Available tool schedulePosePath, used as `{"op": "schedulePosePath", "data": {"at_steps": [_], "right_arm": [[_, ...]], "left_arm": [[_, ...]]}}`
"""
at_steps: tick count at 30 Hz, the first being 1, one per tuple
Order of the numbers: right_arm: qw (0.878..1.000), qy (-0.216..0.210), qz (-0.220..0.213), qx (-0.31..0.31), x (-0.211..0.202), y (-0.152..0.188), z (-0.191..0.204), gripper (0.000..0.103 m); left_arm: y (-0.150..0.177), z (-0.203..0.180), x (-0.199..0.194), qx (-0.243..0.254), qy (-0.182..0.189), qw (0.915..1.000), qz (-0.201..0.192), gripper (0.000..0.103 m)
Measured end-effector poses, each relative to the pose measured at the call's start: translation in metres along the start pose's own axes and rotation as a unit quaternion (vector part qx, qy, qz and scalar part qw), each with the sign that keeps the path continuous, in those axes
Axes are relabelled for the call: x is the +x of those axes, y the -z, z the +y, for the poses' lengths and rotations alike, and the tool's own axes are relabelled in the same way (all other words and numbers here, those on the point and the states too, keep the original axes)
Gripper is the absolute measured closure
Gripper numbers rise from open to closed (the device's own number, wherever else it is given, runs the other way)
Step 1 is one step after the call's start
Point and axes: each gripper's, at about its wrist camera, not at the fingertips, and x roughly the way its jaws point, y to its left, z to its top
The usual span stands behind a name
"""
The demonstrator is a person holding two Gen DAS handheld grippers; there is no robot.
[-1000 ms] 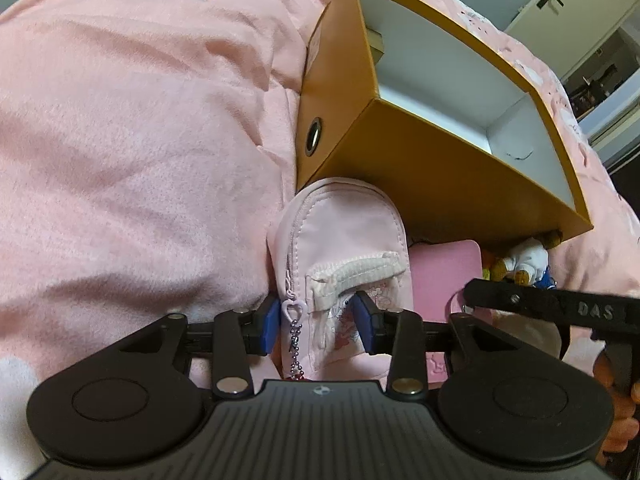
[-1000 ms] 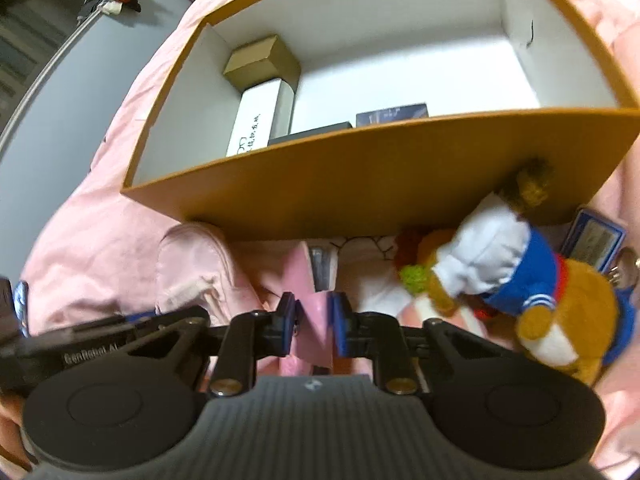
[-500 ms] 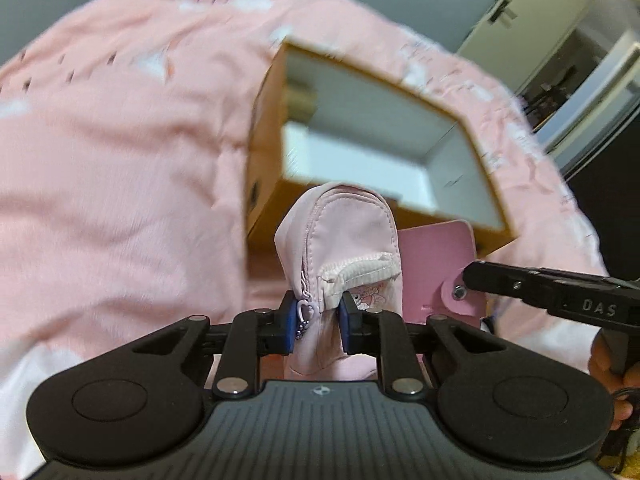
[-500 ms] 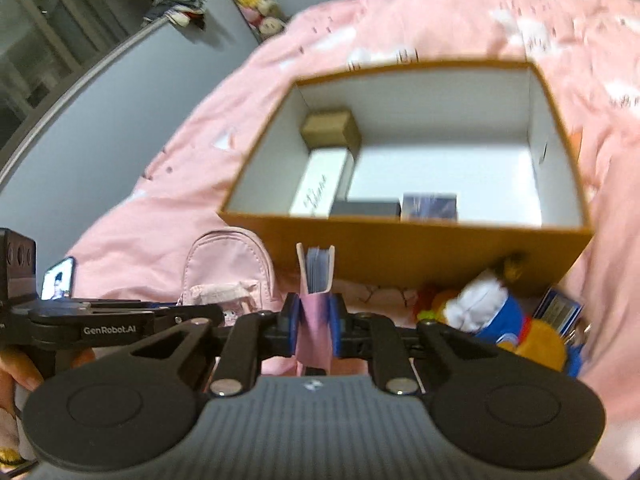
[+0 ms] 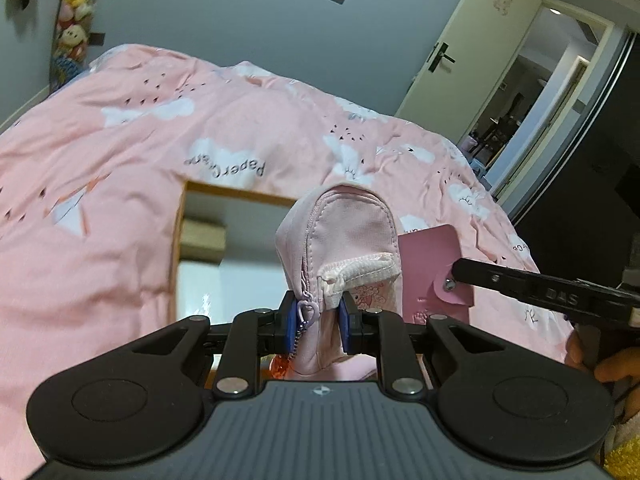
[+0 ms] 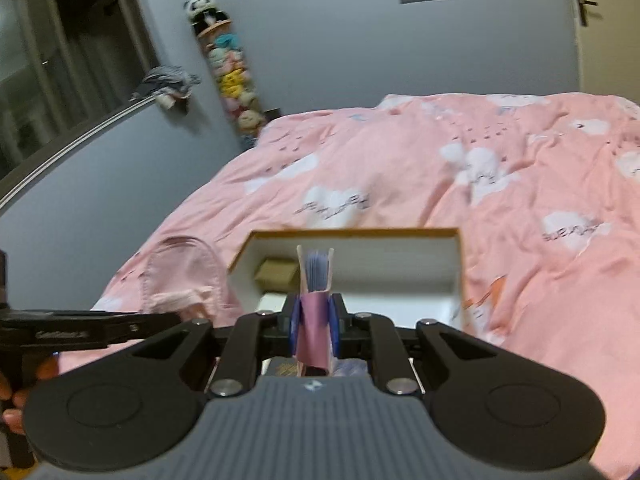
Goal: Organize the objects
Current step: 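Carry the pouch and wallet over the orange box and lower both inside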
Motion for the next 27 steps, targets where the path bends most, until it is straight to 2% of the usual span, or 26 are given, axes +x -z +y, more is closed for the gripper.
{"op": "schedulePosePath", "data": {"at_steps": [3,8,13,16,27], "right_arm": [[0.999,0.036,0.010,0.002,0.023,-0.009,-0.016,0.087],[0.995,0.074,0.061,0.004,0.072,-0.008,-0.042,0.087],[0.990,0.051,0.127,0.036,0.110,0.004,-0.060,0.087],[0.986,0.051,0.153,0.050,0.122,0.014,-0.057,0.087],[0.973,0.052,0.216,0.068,0.160,0.028,-0.055,0.087]], "left_arm": [[-0.006,0.001,0.018,0.001,-0.002,1.0000,0.008,0.080],[-0.013,0.010,0.047,-0.007,-0.014,0.9994,0.030,0.080],[-0.013,0.016,0.066,-0.015,-0.012,0.9985,0.052,0.080],[-0.012,0.019,0.074,-0.018,-0.016,0.9979,0.060,0.080],[-0.007,0.029,0.095,-0.031,-0.015,0.9959,0.083,0.080]]}}
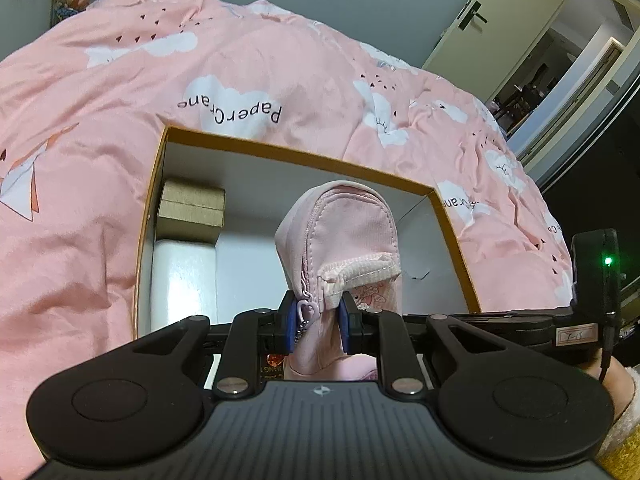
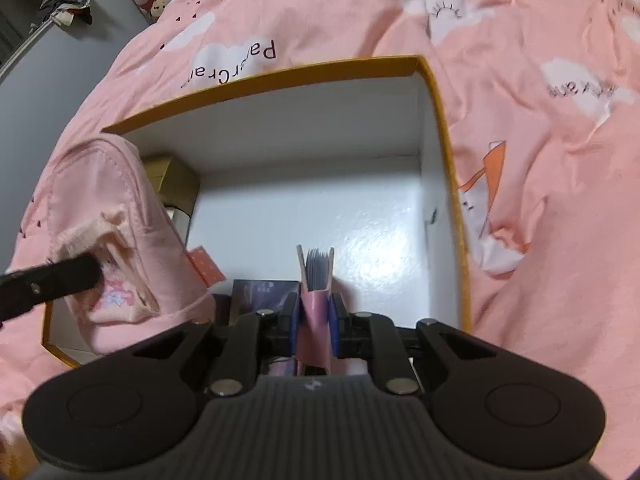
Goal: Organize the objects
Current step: 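Carry the pouch and wallet over the orange box and lower both inside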
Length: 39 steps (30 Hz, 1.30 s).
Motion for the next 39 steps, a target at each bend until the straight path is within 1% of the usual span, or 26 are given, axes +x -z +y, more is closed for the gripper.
{"op": "schedulePosePath", "data": {"at_steps": [2,4,5,9,11,14,16,18,21,23,25,26,27,28,30,32,36,39], "right_arm": [[1.000,0.008,0.007,-0.013,0.001,-0.002,0.002,0.087],[0.999,0.025,0.012,-0.042,0.002,-0.002,0.009,0.086],[0.997,0.040,0.015,-0.065,0.003,-0.001,0.014,0.086],[0.986,0.083,0.025,-0.143,0.005,0.000,0.030,0.084],[0.977,0.111,0.031,-0.177,0.009,0.001,0.035,0.083],[0.967,0.137,0.044,-0.209,0.017,0.004,0.039,0.076],[0.964,0.142,0.045,-0.218,0.018,0.007,0.038,0.076],[0.966,0.137,0.041,-0.214,0.014,0.008,0.036,0.074],[0.973,0.122,0.015,-0.196,-0.004,0.008,0.031,0.071],[0.976,0.115,-0.026,-0.182,-0.026,0.011,0.028,0.071],[0.977,0.109,-0.088,-0.163,-0.053,0.015,0.024,0.071],[0.975,0.108,-0.118,-0.152,-0.066,0.019,0.022,0.069],[0.973,0.110,-0.145,-0.140,-0.076,0.022,0.020,0.066],[0.971,0.114,-0.168,-0.126,-0.084,0.020,0.017,0.064],[0.967,0.126,-0.198,-0.098,-0.097,0.024,0.008,0.063],[0.966,0.132,-0.207,-0.075,-0.101,0.031,-0.001,0.063],[0.970,0.132,-0.200,-0.047,-0.093,0.040,-0.009,0.063],[0.969,0.139,-0.199,-0.040,-0.087,0.046,-0.012,0.063]], "left_arm": [[0.000,0.002,0.002,-0.001,0.001,1.0000,0.002,0.080],[0.000,0.003,0.004,-0.002,0.003,1.0000,0.005,0.080],[0.000,0.003,0.005,-0.002,0.004,1.0000,0.006,0.080],[0.001,0.002,0.006,-0.003,0.003,1.0000,0.009,0.080],[0.001,0.003,0.007,-0.002,0.001,0.9999,0.011,0.080],[0.001,0.003,0.006,-0.002,0.000,0.9999,0.012,0.080],[0.001,0.003,0.007,-0.003,0.001,0.9999,0.013,0.080],[0.001,0.002,0.008,-0.003,0.002,0.9999,0.016,0.080],[-0.001,-0.001,0.011,0.000,0.006,0.9997,0.022,0.080],[-0.003,-0.005,0.016,0.000,0.008,0.9996,0.028,0.080],[-0.005,-0.009,0.025,-0.007,0.017,0.9991,0.039,0.080],[-0.006,-0.012,0.031,-0.012,0.026,0.9985,0.047,0.080],[-0.006,-0.015,0.036,-0.015,0.034,0.9978,0.055,0.080],[-0.007,-0.019,0.043,-0.017,0.043,0.9968,0.065,0.080],[-0.006,-0.029,0.056,-0.017,0.056,0.9945,0.087,0.080],[-0.005,-0.038,0.071,-0.015,0.057,0.9922,0.110,0.080],[-0.001,-0.044,0.095,-0.036,0.058,0.9868,0.147,0.080],[0.004,-0.048,0.109,-0.034,0.042,0.9850,0.164,0.080]]}}
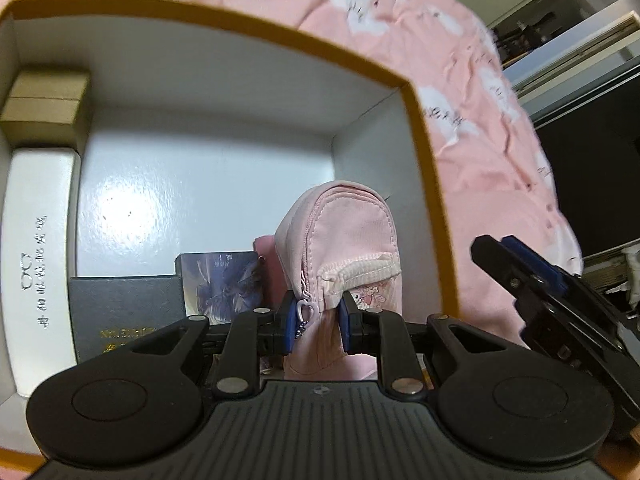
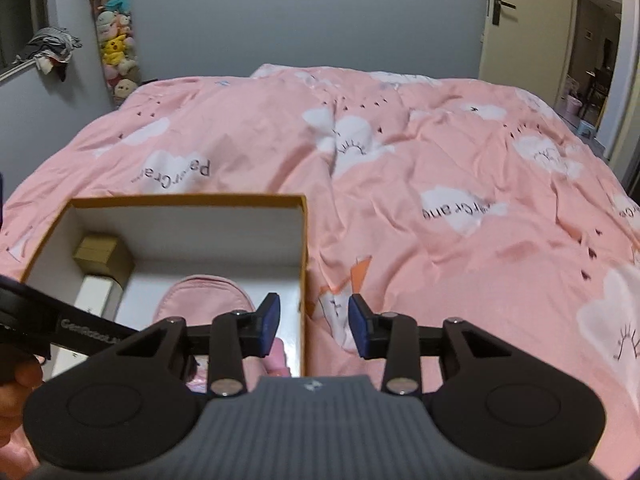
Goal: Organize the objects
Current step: 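Carry the pouch and wallet over the orange box and lower both inside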
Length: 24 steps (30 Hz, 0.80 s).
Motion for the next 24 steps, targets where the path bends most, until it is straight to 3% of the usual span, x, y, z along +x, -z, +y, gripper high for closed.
{"op": "schedulePosePath", "data": {"at_steps": [7,12,16,20,24], "right_arm": [[0.999,-0.006,0.015,0.028,0.012,0.014,-0.012,0.063],[0.999,-0.012,0.033,0.034,0.022,0.020,-0.013,0.063],[0.998,-0.015,0.046,0.039,0.028,0.024,-0.014,0.063],[0.998,-0.021,0.049,0.036,0.027,0.025,-0.012,0.058],[0.998,-0.023,0.040,0.030,0.020,0.025,-0.009,0.051]], "left_arm": [[-0.003,0.001,0.029,-0.010,-0.006,0.9994,0.032,0.080],[0.001,-0.003,0.039,0.002,-0.034,0.9989,0.032,0.078],[0.006,-0.010,0.041,0.035,-0.055,0.9976,0.023,0.070],[0.011,-0.019,0.033,0.067,-0.068,0.9954,0.009,0.046],[0.012,-0.024,0.020,0.075,-0.065,0.9949,-0.015,0.040]]}}
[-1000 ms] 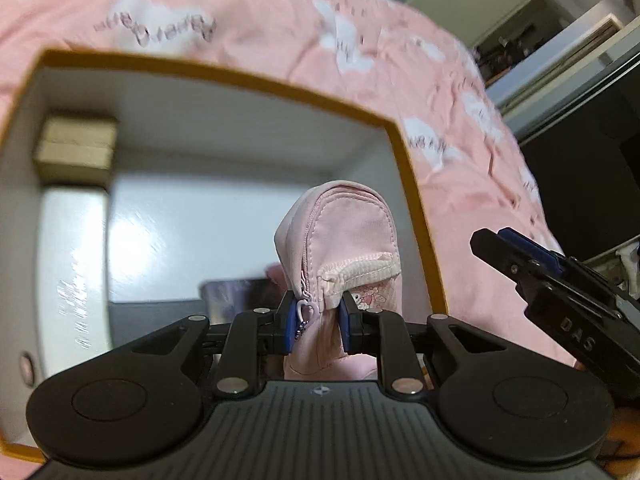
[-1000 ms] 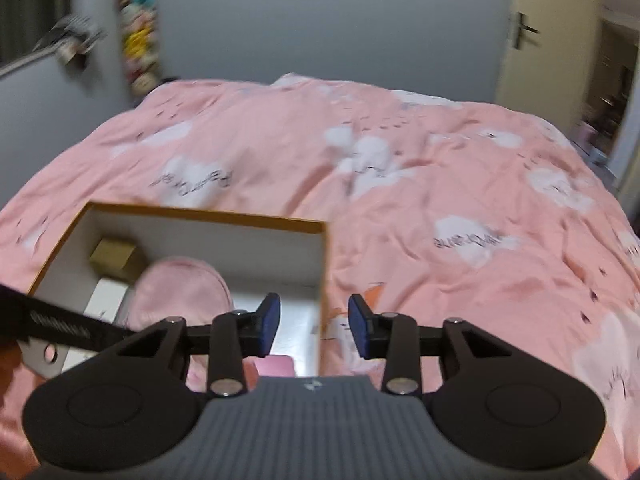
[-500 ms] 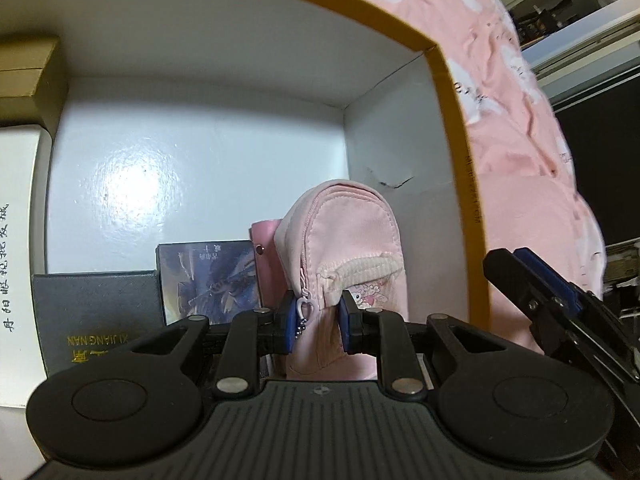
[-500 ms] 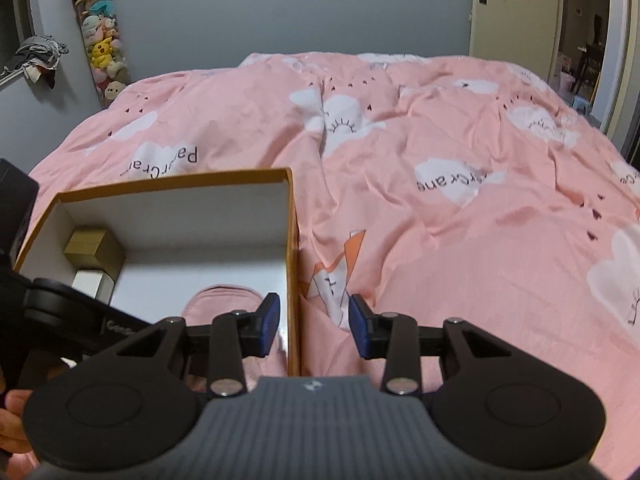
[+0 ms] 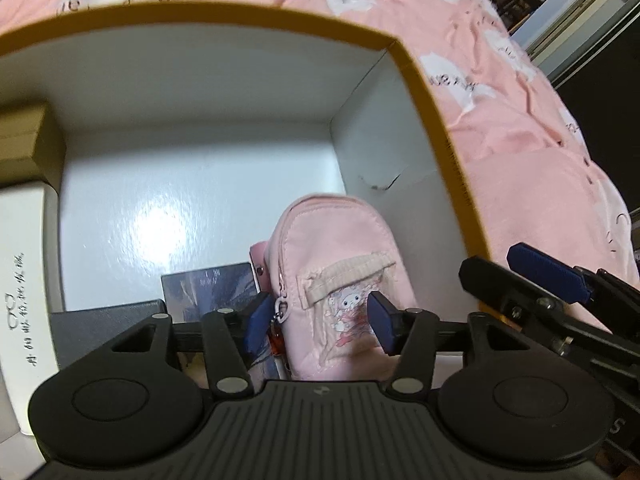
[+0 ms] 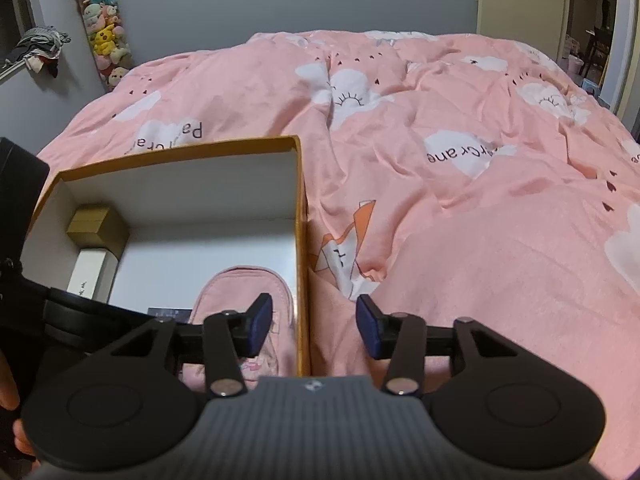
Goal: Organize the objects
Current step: 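Carry the pouch and wallet over the orange box and lower both inside, then grasp the panda plush with the left gripper while the right grasps the duck plush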
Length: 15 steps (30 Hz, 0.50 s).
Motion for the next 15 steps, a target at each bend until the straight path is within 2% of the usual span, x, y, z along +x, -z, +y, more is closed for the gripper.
{"op": "schedulePosePath", "data": {"at_steps": [6,9,15], "right_arm": [[1.000,-0.003,-0.013,0.000,-0.016,0.001,0.002,0.047],[1.000,-0.006,-0.023,-0.002,-0.028,0.002,0.006,0.042],[0.999,-0.022,-0.047,-0.006,-0.059,0.008,0.016,0.041]], "left_arm": [[0.003,-0.003,-0.043,0.008,-0.003,0.9975,-0.071,0.040],[0.011,-0.010,-0.069,0.030,-0.001,0.9939,-0.107,0.042],[0.040,-0.022,-0.119,0.078,-0.004,0.9845,-0.157,0.042]]}}
